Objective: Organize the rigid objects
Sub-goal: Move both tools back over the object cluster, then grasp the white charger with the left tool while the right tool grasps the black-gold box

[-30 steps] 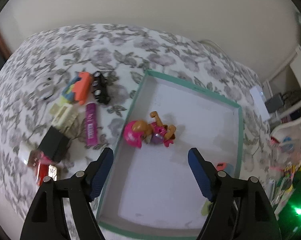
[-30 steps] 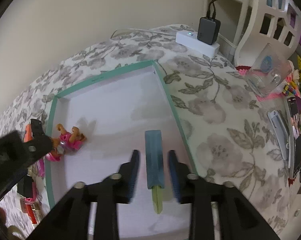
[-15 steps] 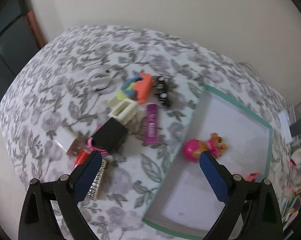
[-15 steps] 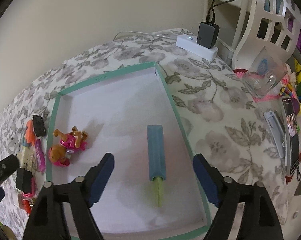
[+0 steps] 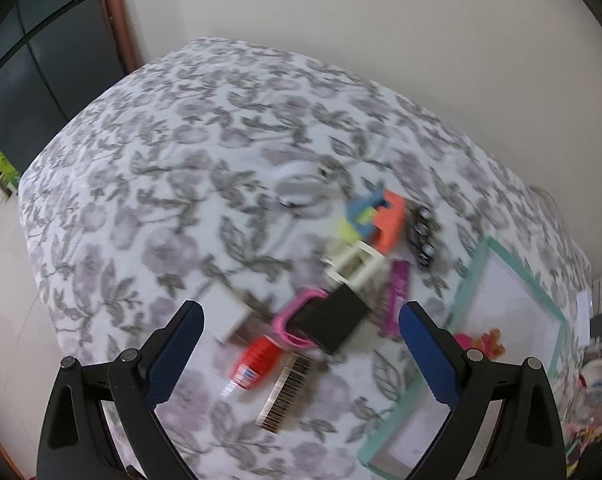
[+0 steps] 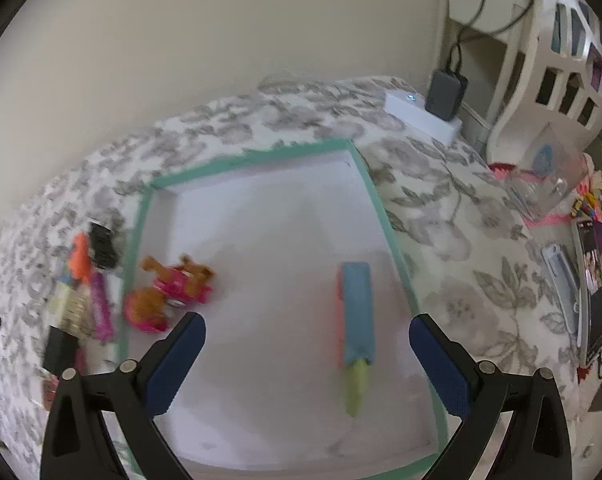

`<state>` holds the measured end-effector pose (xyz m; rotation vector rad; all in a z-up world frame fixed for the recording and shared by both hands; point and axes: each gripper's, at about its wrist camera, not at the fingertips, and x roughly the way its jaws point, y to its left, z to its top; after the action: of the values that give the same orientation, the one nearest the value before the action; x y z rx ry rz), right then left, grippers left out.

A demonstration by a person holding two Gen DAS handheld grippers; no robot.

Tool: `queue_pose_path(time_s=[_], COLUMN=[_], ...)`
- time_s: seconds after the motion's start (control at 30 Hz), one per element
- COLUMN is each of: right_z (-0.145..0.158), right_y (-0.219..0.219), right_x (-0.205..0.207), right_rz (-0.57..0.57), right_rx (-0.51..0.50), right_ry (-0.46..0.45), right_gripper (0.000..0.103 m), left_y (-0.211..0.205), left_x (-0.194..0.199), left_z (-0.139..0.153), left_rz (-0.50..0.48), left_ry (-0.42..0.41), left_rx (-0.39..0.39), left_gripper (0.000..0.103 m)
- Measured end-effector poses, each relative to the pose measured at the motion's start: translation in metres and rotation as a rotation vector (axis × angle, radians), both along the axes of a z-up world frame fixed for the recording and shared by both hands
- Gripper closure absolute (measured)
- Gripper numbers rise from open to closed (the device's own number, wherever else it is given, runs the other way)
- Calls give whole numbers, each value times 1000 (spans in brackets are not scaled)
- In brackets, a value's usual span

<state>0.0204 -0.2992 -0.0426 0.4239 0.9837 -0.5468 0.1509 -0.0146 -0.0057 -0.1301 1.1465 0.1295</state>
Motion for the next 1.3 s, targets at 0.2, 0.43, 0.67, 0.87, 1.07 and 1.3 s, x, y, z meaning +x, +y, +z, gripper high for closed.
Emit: queue_pose_path(time_s=[0.2,0.43,0.67,0.87,1.07,1.3], right_z=[48,49,15,-29,-54,-75], right_y=[42,109,163,193,210,221], right_x=[21,56,82,84,78,75], right_rz=[100,283,433,501,539,563], right_rx=[-29,41,123,172,213,227], right_ry=[-154,-159,-11,136,220,306], right_gripper=[0,0,0,7,20,31], left_y=[45,100,133,133,119,105], left_x=[8,10,11,17,19,21], left_z=[4,-9,-27,-59,-75,-89], left_rz=[33,109,164,115,37,-26], left_ry=[-4,26,61,156,195,235], left_rx=[-12,-27,-55,-61,-29,-29], left_gripper=[5,5,5,5,5,5])
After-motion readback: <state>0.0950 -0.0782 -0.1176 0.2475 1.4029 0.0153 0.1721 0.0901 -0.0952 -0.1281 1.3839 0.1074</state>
